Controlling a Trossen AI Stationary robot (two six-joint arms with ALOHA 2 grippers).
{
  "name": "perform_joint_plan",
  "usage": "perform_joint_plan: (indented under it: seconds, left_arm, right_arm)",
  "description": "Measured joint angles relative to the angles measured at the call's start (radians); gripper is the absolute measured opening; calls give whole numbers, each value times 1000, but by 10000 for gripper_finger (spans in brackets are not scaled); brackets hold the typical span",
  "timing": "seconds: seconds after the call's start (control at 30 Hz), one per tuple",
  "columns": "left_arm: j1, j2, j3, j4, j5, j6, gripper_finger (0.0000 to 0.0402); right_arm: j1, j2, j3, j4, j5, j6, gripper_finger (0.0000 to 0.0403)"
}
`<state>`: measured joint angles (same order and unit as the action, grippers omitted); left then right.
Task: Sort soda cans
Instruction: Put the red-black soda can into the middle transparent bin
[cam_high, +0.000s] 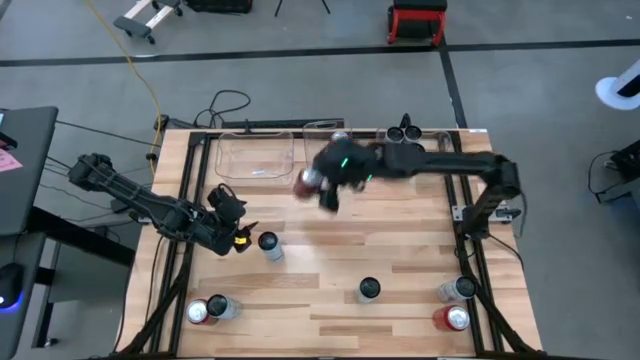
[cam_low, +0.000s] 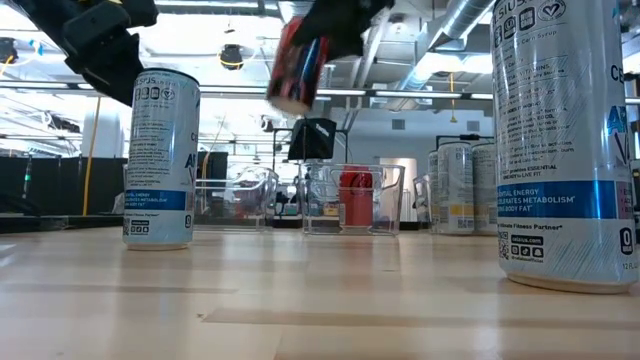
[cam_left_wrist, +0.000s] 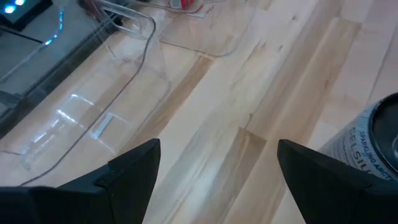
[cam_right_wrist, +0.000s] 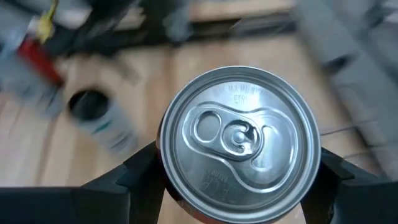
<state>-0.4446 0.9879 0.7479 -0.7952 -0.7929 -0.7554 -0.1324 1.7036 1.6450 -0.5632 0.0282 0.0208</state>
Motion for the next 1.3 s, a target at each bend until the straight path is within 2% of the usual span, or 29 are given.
perform_joint_plan:
  seconds: [0.17, 0.3, 0.43, 0.83, 1.2, 1.3]
  left_arm:
    - [14, 0, 0, 1, -24, 54, 320]
    - [27, 0, 0, 0, -26, 62, 320]
    - [27, 0, 0, 0, -26, 63, 320]
    - [27, 0, 0, 0, -37, 46, 320]
    - [27, 0, 0, 0, -41, 25, 320]
    - [27, 0, 0, 0, -41, 16, 320]
  right_arm:
    - [-170, -34, 2, 51, 7, -3, 278]
    - [-280, 25, 1, 124, 3, -3, 278]
    - [-338, 111, 1, 147, -19, -3, 278]
    - [-356, 300, 0, 177, -33, -25, 278]
    - [-370, 315, 0, 156, -34, -45, 278]
    - [-370, 318, 1, 138, -72, -53, 278]
